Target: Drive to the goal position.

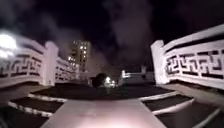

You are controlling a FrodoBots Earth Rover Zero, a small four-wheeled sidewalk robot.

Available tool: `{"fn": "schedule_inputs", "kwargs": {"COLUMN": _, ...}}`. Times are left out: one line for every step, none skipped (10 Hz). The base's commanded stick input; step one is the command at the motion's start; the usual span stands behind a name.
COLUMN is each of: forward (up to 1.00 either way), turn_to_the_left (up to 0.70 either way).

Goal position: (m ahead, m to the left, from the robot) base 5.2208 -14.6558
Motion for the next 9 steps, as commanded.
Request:
{"fn": "schedule_inputs", "kwargs": {"forward": 0.7, "turn_to_the_left": 0.0}}
{"fn": "schedule_inputs", "kwargs": {"forward": 0.7, "turn_to_the_left": 0.0}}
{"fn": "schedule_inputs", "kwargs": {"forward": 0.7, "turn_to_the_left": 0.0}}
{"fn": "schedule_inputs", "kwargs": {"forward": 0.7, "turn_to_the_left": 0.0}}
{"fn": "schedule_inputs", "kwargs": {"forward": 0.7, "turn_to_the_left": 0.0}}
{"fn": "schedule_inputs", "kwargs": {"forward": 0.7, "turn_to_the_left": 0.0}}
{"fn": "schedule_inputs", "kwargs": {"forward": 0.7, "turn_to_the_left": 0.0}}
{"fn": "schedule_inputs", "kwargs": {"forward": 0.7, "turn_to_the_left": 0.0}}
{"fn": "schedule_inputs", "kwargs": {"forward": 0.7, "turn_to_the_left": 0.0}}
